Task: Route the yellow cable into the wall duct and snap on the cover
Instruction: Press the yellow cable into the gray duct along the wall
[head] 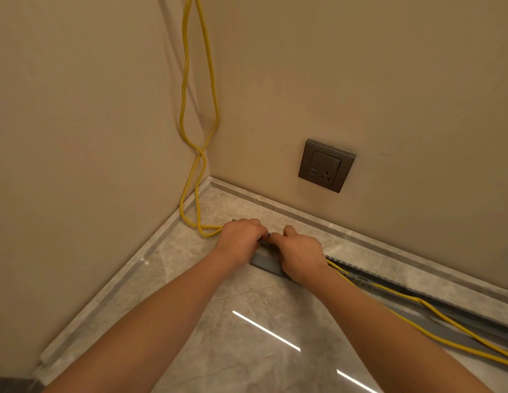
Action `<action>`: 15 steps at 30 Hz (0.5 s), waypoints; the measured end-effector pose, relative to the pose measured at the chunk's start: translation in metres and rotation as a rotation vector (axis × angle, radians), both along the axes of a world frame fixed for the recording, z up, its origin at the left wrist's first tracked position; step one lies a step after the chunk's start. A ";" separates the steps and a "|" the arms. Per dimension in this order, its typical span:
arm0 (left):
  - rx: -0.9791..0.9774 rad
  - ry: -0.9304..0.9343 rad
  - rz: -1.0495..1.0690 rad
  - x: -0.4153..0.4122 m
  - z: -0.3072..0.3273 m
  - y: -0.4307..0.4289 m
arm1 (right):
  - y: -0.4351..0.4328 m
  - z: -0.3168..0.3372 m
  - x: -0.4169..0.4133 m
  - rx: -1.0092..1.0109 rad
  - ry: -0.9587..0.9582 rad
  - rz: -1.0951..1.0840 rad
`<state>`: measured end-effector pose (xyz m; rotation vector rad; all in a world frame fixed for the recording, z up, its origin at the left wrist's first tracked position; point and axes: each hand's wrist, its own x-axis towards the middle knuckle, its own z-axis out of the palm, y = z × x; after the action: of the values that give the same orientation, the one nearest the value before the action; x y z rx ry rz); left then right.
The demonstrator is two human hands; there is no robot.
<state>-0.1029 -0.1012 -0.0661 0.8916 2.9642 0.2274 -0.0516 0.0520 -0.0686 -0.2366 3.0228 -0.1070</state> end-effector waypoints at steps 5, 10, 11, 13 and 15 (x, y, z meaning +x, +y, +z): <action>0.045 -0.032 0.019 0.005 -0.002 0.001 | 0.023 0.000 0.008 -0.249 -0.085 -0.017; 0.078 -0.036 0.067 0.008 0.006 0.008 | 0.047 0.002 0.048 -0.270 0.047 -0.116; 0.081 -0.030 0.071 0.010 0.008 0.011 | 0.052 0.004 0.056 -0.276 0.057 -0.144; 0.078 -0.013 0.039 0.014 0.012 0.020 | 0.062 0.007 0.074 -0.284 0.070 -0.206; 0.095 0.009 -0.019 0.021 0.014 0.035 | 0.074 0.008 0.091 -0.287 0.096 -0.275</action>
<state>-0.0818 -0.0662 -0.0516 0.9330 2.9735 0.3674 0.0398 0.1257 -0.0602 0.1589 3.1075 -0.5689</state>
